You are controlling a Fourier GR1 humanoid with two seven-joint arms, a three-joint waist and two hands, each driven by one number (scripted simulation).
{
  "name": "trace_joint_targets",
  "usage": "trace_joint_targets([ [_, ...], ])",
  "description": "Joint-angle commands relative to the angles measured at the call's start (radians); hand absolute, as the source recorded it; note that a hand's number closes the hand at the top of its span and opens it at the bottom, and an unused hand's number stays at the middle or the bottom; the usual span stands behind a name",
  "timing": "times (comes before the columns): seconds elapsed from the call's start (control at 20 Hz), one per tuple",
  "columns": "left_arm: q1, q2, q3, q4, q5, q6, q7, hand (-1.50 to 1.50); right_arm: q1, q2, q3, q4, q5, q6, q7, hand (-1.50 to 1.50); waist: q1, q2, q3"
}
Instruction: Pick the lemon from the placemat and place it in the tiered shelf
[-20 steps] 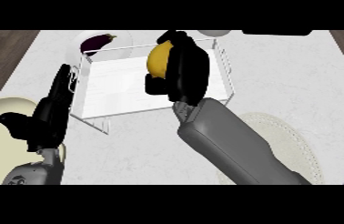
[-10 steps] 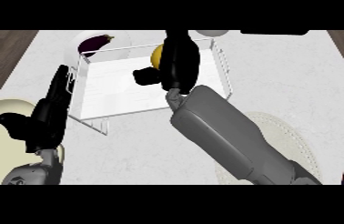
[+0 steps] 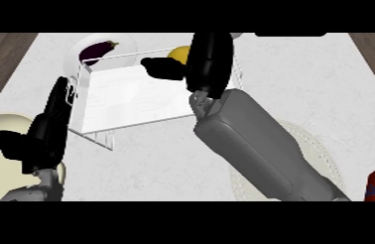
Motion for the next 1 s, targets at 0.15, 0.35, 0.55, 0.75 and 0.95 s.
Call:
trace_joint_targets([
  [0.15, -0.017, 0.018, 0.030, -0.033, 0.004, 0.015, 0.061, 0.00, 0.116, -0.094, -0.132, -0.291, 0.070, 0.102, 0.199, -1.50, -0.029, -0.009, 0.001],
  [0.35, -0.001, -0.007, -0.001, -0.045, -0.015, 0.021, 0.048, 0.00, 0.298, -0.148, -0.151, -0.529, 0.084, 0.172, 0.217, -1.50, -0.030, -0.007, 0.001],
  [0.55, 0.005, -0.011, 0.004, -0.026, -0.012, 0.016, 0.031, 0.00, 0.470, -0.242, -0.201, -0.759, -0.015, 0.265, 0.213, -1.50, -0.030, -0.005, 0.001],
  [0.75, 0.045, 0.018, 0.021, -0.090, 0.005, -0.013, 0.044, 0.00, 0.639, -0.339, -0.254, -0.980, -0.144, 0.325, 0.167, -1.50, -0.019, -0.004, 0.001],
  [0.95, 0.008, -0.025, -0.008, -0.053, -0.034, 0.021, 0.032, 0.00, 0.749, -0.357, -0.308, -1.040, -0.237, 0.330, 0.096, -1.50, -0.008, 0.002, 0.001],
])
